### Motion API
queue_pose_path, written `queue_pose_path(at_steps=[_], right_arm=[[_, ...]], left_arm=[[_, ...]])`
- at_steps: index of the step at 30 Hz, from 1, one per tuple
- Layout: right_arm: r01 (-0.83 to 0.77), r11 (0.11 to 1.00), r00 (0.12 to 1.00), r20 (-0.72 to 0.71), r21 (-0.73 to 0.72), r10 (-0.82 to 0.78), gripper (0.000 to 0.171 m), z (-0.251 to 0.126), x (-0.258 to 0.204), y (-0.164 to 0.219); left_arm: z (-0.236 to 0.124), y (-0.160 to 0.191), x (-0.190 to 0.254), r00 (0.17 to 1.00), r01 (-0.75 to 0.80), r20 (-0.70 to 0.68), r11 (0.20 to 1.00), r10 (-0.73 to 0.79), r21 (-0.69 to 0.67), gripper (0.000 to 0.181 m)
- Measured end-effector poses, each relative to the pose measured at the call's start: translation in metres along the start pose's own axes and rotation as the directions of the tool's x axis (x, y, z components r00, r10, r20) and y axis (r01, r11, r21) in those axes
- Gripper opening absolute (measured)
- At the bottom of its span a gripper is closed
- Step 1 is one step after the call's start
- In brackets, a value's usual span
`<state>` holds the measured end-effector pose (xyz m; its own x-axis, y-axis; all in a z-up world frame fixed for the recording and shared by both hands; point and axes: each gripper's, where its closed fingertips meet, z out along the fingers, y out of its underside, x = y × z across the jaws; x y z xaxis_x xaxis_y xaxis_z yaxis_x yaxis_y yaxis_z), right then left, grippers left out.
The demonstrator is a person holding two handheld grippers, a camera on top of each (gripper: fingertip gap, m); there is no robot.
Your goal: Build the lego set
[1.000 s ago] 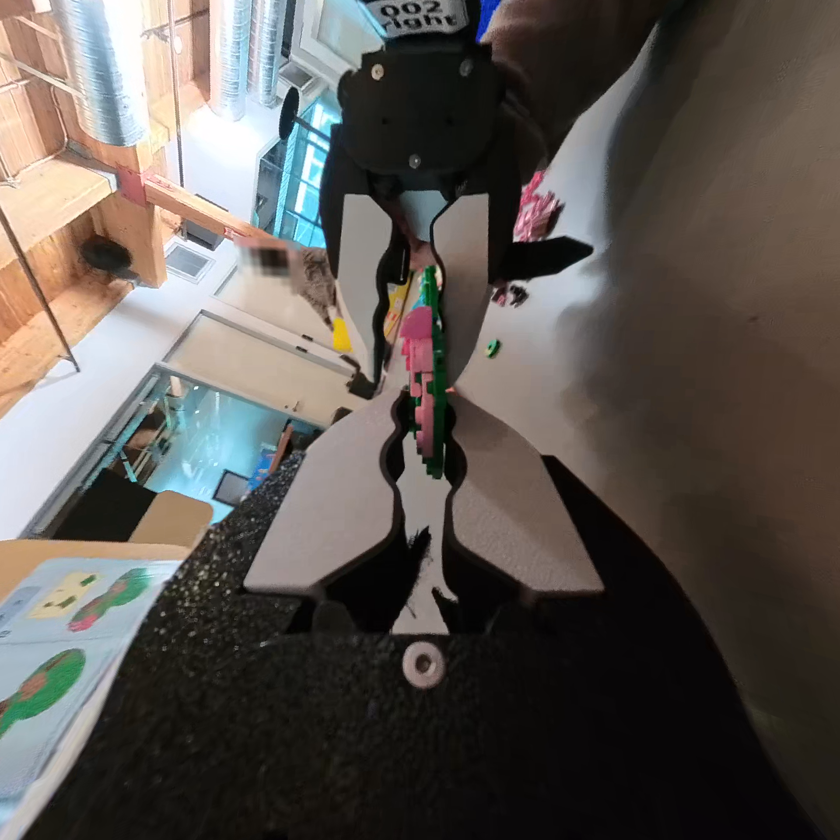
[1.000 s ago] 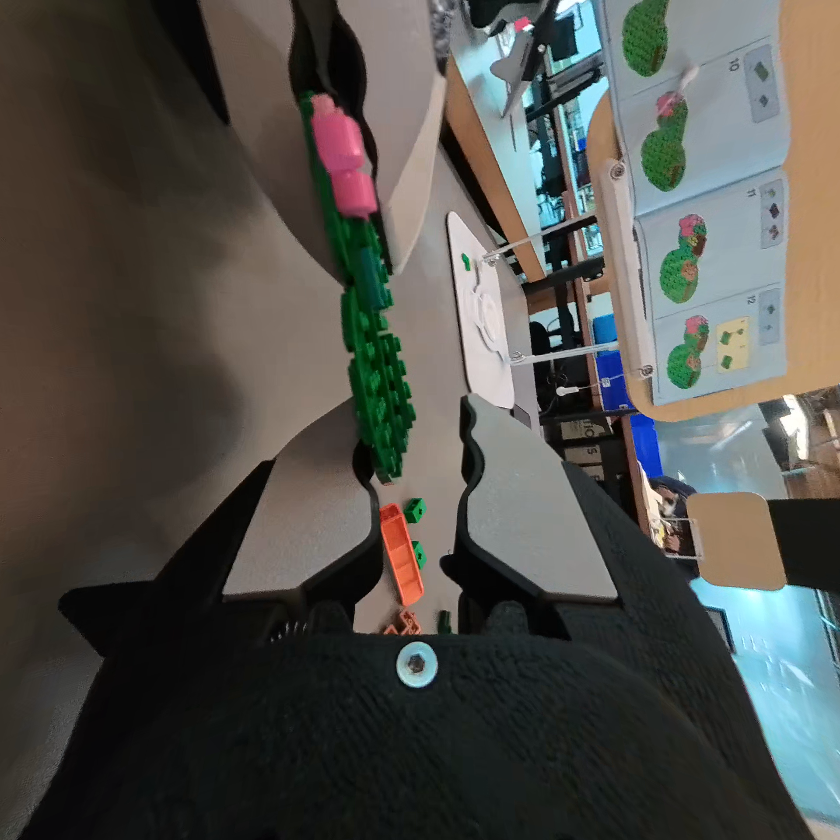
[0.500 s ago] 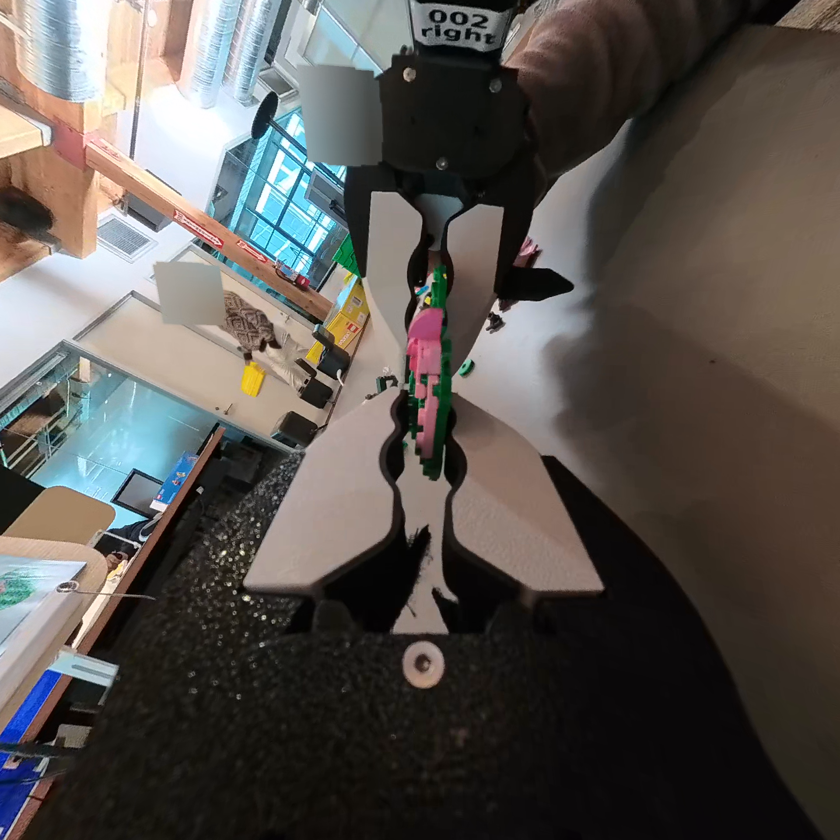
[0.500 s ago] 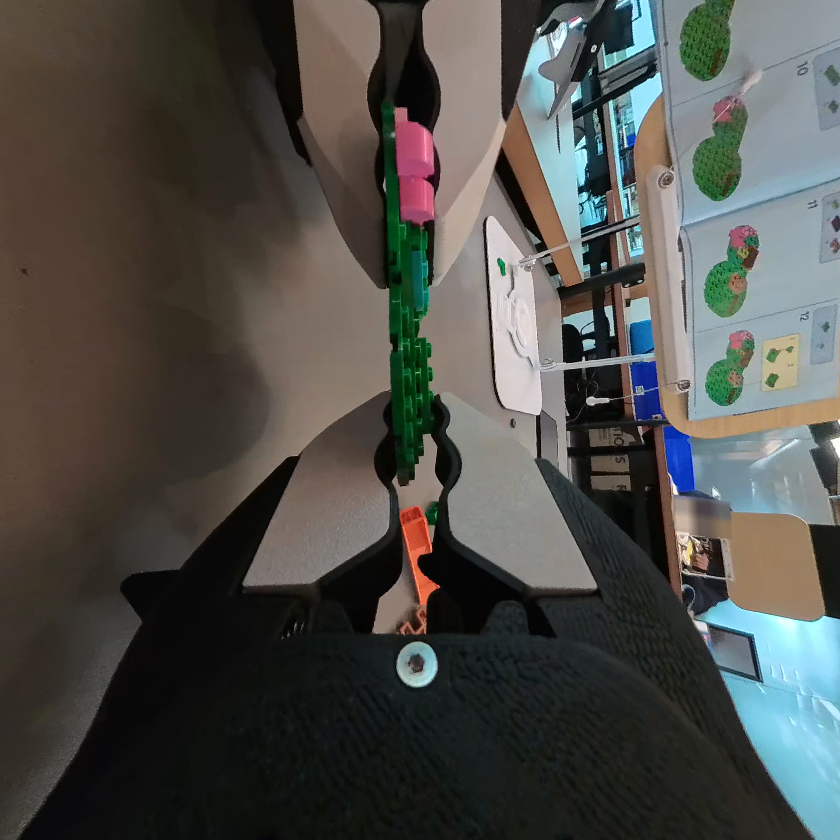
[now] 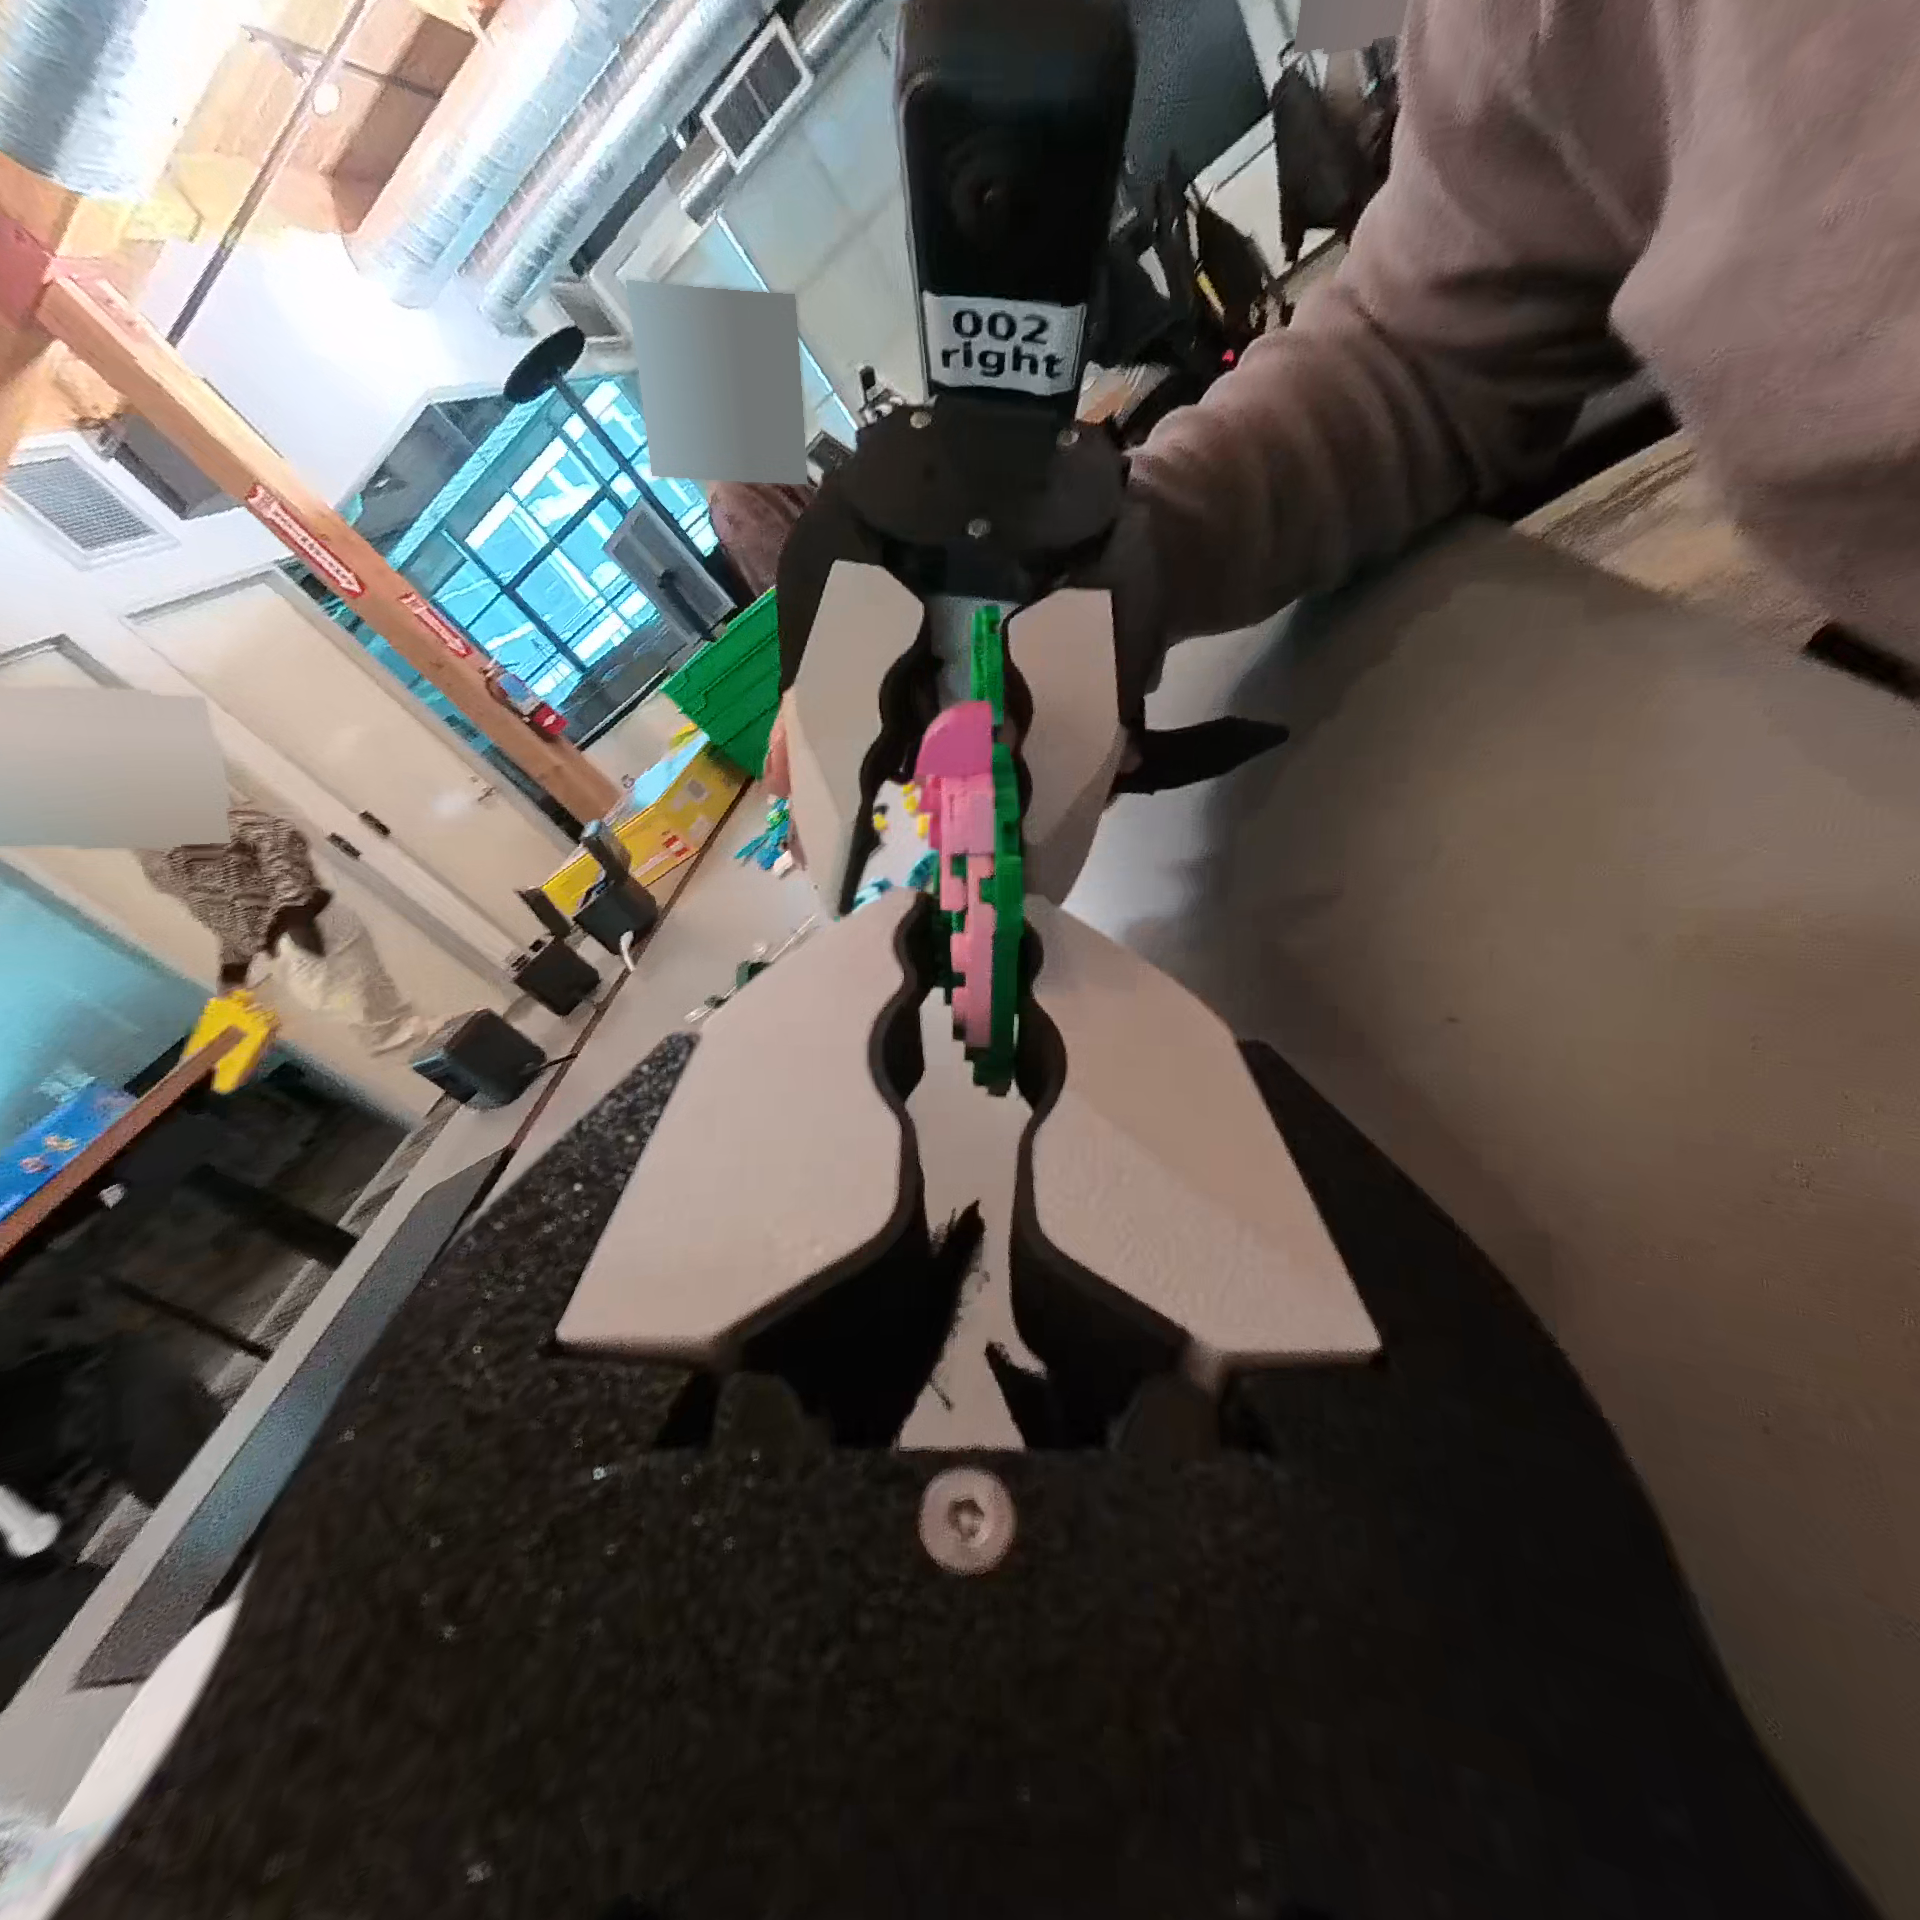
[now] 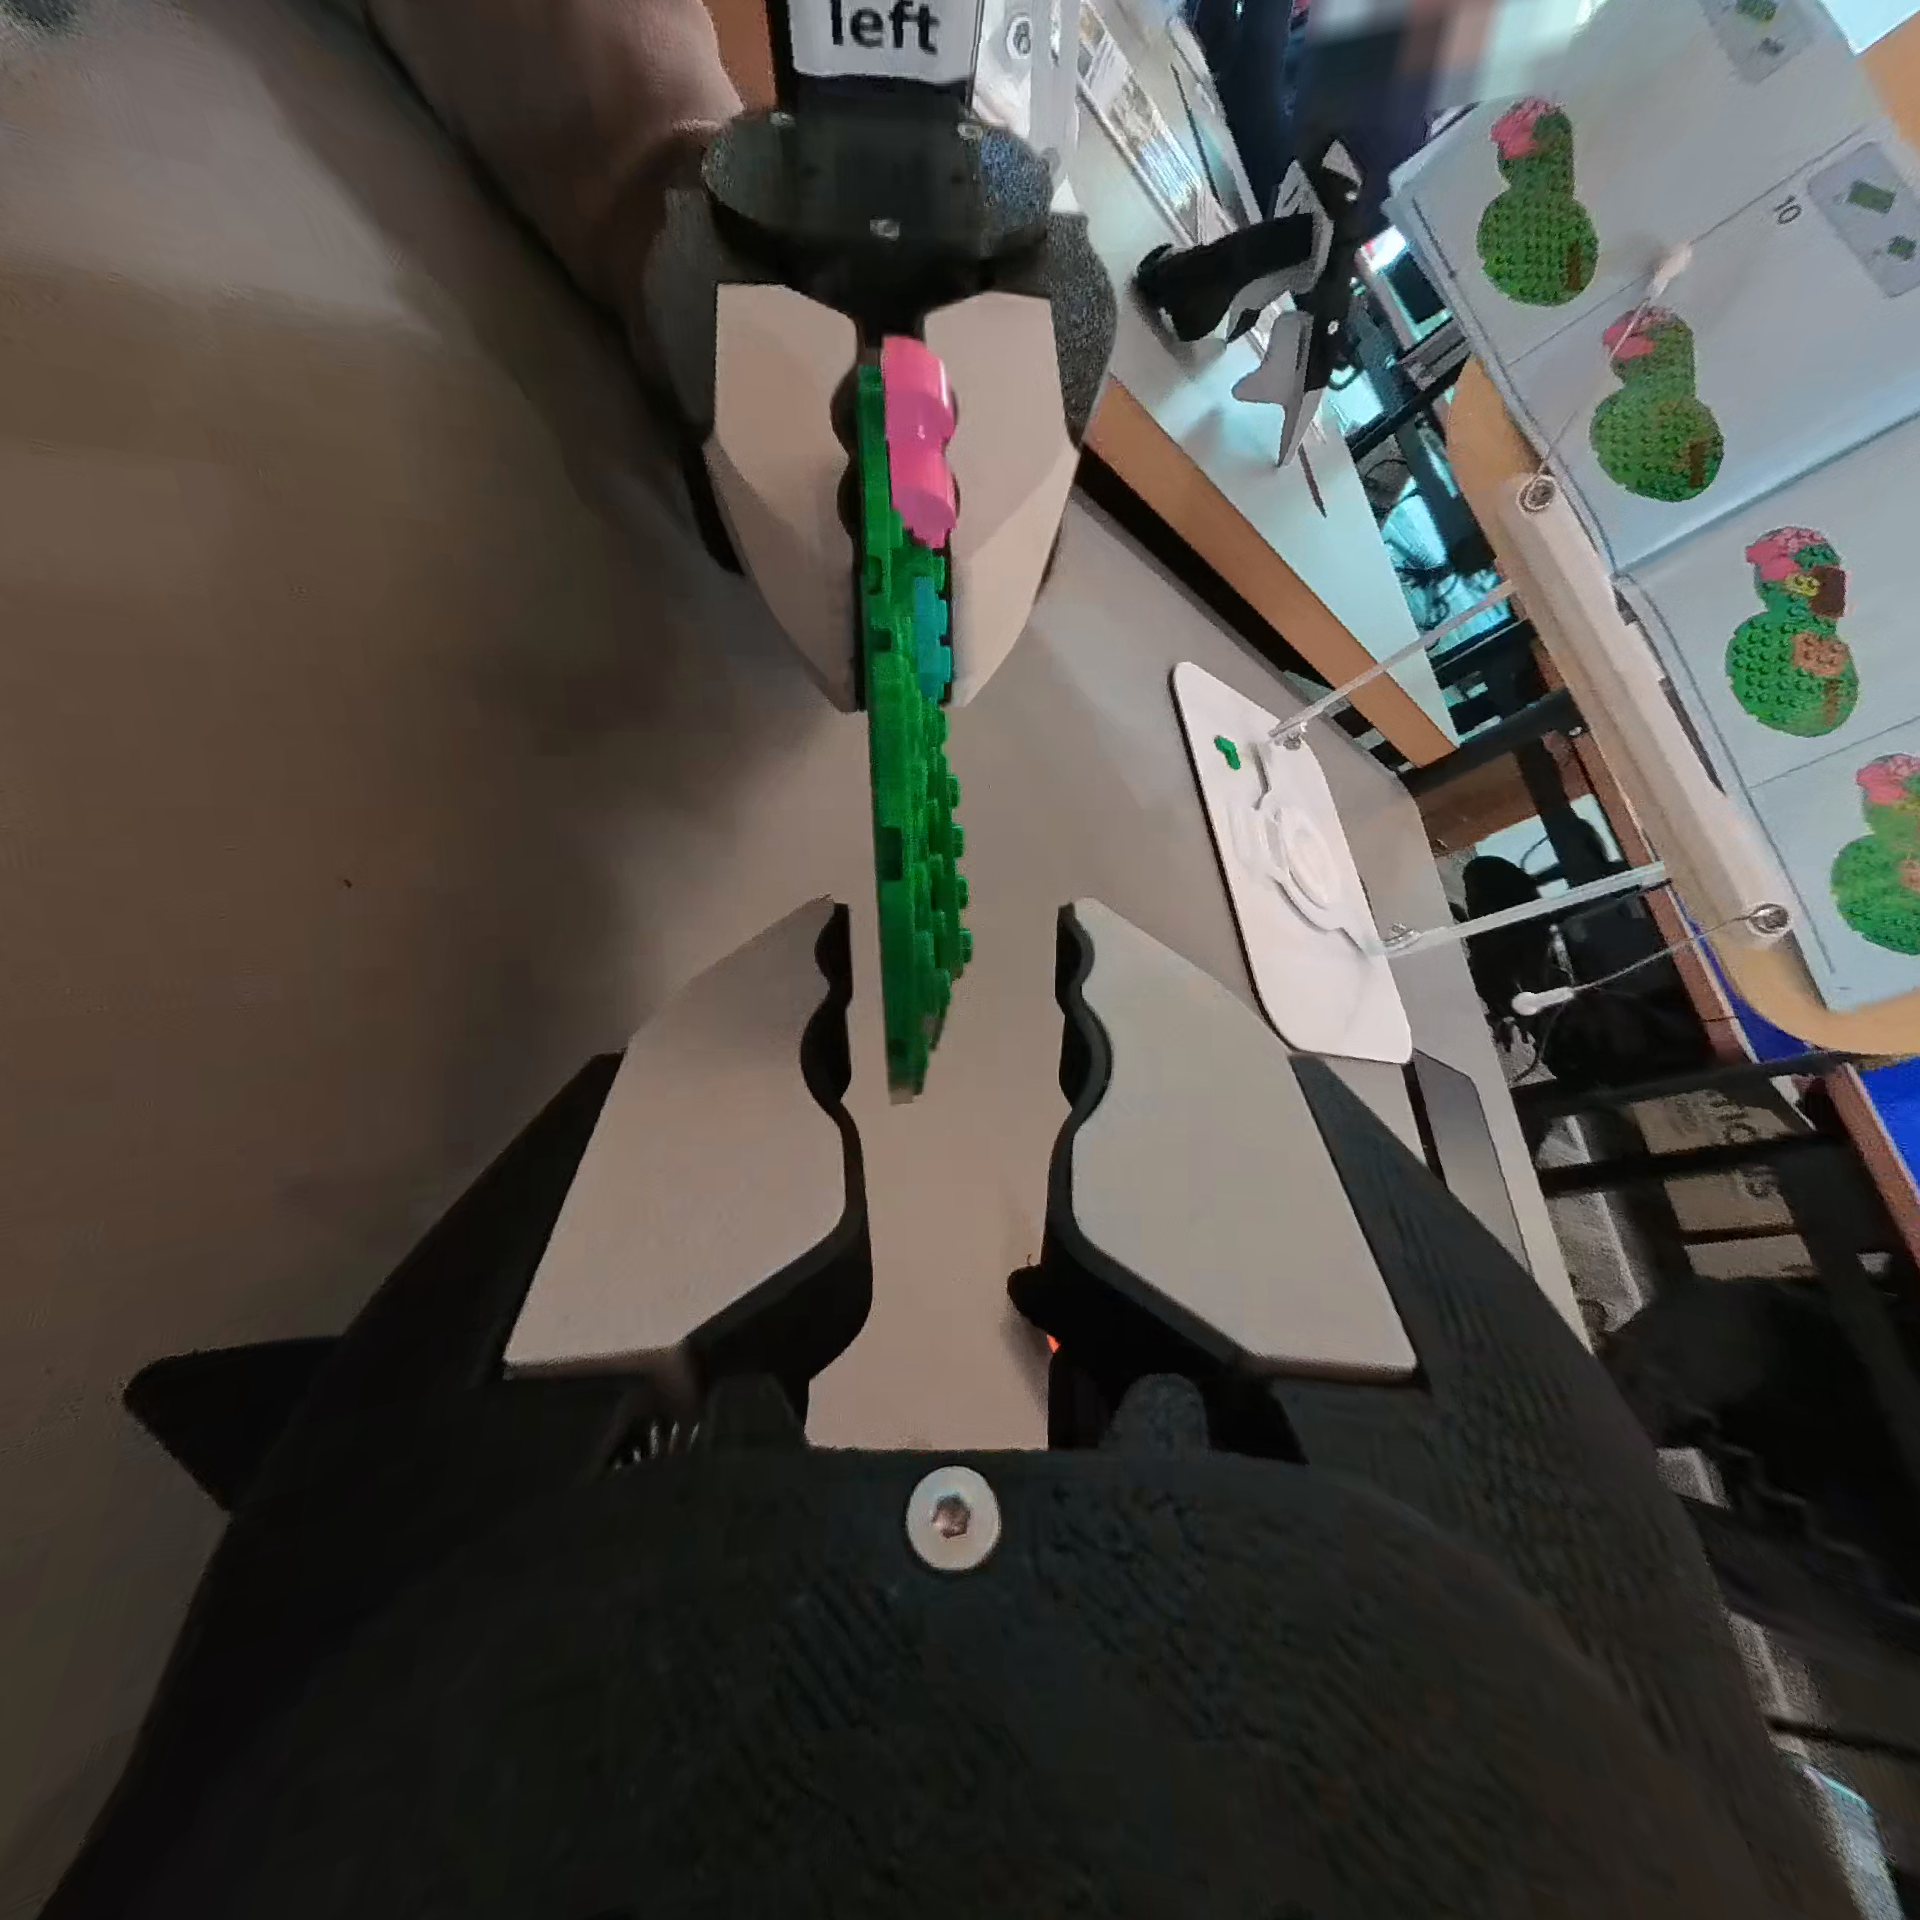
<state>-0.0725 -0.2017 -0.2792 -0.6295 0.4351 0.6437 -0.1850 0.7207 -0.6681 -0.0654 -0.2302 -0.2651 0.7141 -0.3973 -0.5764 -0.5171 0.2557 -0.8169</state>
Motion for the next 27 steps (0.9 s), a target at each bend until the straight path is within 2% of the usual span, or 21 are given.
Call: queue_pose_path(at_steps=[4,11,19,27], right_arm=[[0.085,0.995,0.996,-0.026,-0.051,-0.086,0.027,-0.001,-0.001,-0.002],[0.266,0.932,0.958,-0.038,-0.245,-0.284,0.022,-0.003,-0.002,0.008],[0.231,0.932,0.971,0.006,-0.280,-0.239,0.014,-0.002,-0.008,0.011],[0.223,0.926,0.970,-0.021,-0.306,-0.241,0.011,0.000,-0.003,0.016]], left_arm=[[0.001,-0.001,0.001,1.000,0.011,-0.005,1.000,-0.011,0.001,0.012],[0.001,0.002,0.000,1.000,-0.001,0.007,1.000,0.001,-0.026,0.012],[0.003,0.003,0.005,0.999,-0.032,-0.010,0.999,0.031,-0.038,0.012],[0.003,0.006,0.004,0.997,-0.080,0.009,0.995,0.081,-0.067,0.013]])
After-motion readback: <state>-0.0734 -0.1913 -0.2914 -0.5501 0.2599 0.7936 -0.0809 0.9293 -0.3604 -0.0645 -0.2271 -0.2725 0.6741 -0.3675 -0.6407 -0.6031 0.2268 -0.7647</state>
